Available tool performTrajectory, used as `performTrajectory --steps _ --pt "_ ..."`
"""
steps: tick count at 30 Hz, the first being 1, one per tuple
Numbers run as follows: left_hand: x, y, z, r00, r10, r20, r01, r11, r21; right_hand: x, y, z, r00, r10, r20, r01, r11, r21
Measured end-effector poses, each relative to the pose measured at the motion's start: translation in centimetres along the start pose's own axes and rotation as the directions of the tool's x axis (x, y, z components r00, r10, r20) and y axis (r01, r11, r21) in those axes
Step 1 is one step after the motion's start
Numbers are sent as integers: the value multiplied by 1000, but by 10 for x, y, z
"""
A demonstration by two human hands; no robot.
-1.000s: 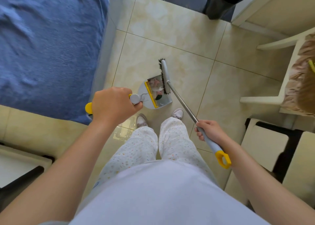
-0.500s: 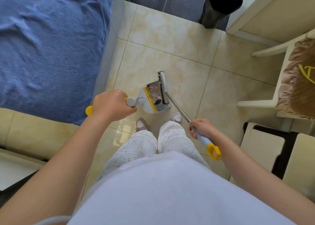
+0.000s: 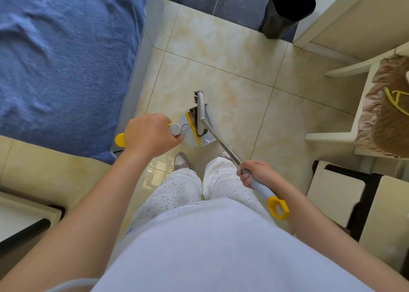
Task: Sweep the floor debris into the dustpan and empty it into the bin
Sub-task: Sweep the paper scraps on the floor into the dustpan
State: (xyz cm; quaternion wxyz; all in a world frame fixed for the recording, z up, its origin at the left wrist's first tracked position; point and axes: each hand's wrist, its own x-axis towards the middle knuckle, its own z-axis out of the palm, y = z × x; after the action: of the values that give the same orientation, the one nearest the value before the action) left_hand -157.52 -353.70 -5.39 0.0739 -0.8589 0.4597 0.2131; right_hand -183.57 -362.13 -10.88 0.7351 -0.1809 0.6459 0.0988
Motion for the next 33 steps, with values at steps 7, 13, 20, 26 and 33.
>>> performTrajectory --steps 7,13,20,26,33 --pt "4 -1 0 999 49 -23 -49 999 21 -36 -9 -29 998 -11 62 8 999 50" --pt "-3 -9 1 999 41 -26 -41 999 8 -52 -7 -15 981 -195 -22 181 941 -286" --pt "-9 -11 5 998 63 -25 -63 998 -12 -48 6 27 959 -246 -140 171 899 -404" --pt "-1 -17 -15 991 128 -49 -128 992 1 -57 16 44 949 -241 -203 191 952 -241" --pt "22 -15 -52 970 185 -158 -186 983 6 -68 8 38 931 -293 -217 279 956 -96"
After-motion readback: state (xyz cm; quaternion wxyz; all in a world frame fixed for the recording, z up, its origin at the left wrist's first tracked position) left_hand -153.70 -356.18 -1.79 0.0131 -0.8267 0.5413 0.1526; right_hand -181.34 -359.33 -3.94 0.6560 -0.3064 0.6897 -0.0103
